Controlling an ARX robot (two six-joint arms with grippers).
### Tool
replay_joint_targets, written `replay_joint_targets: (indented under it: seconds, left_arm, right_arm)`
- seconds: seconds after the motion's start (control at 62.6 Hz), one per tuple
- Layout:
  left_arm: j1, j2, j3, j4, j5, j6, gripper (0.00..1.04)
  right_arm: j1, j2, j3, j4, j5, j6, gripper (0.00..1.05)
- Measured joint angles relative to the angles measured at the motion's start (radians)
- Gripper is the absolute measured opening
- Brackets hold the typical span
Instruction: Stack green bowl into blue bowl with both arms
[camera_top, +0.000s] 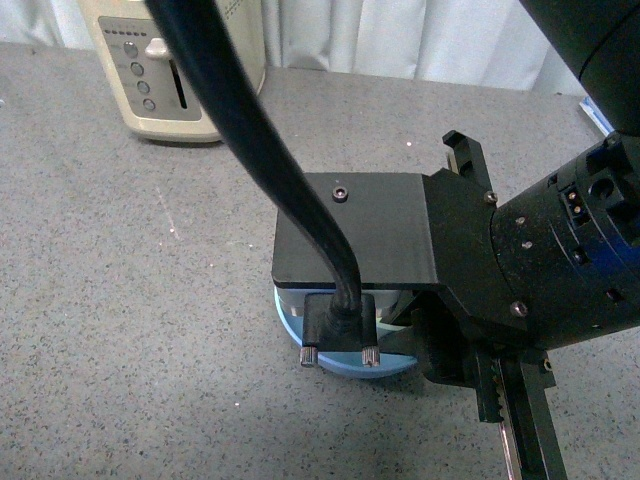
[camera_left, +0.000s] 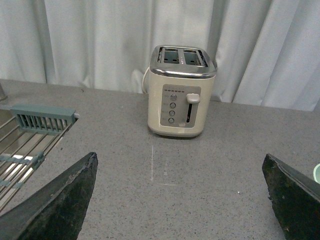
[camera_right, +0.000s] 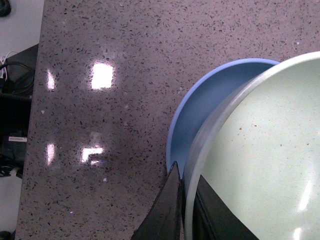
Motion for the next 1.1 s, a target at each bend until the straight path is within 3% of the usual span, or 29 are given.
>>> replay_joint_targets:
  seconds: [0.447,0.671,0.799,0.926,1.038,1.102]
  left_arm:
    - [0.000,0.000,0.000,0.000,0.000,0.000,0.98]
    - [0.000,0.000,0.000,0.000,0.000,0.000,0.98]
    - [0.000,0.000,0.000,0.000,0.000,0.000,0.98]
    - [0.000,0.000,0.000,0.000,0.000,0.000,0.98]
    - [0.000,0.000,0.000,0.000,0.000,0.000,0.98]
    - [0.000,0.000,0.000,0.000,0.000,0.000,0.98]
  right_arm:
    - [0.002,0.038,0.008,0.038,0.023,-0.025,0.03]
    - [0.000,0.030,0.007,0.045,0.026,-0.003,0.34]
    - [-0.023,-0.006,0.024,0.003,0.002,0.093,0.55]
    - [-0.086,-0.085,0.040,-0.007,-0.037,0.326,0.78]
    - [-0.157,-0.160,0.016,0.043,-0.014,0.529,0.96]
    - [-0.206,-0.211,-0.019,0.064,0.014,0.639,0.96]
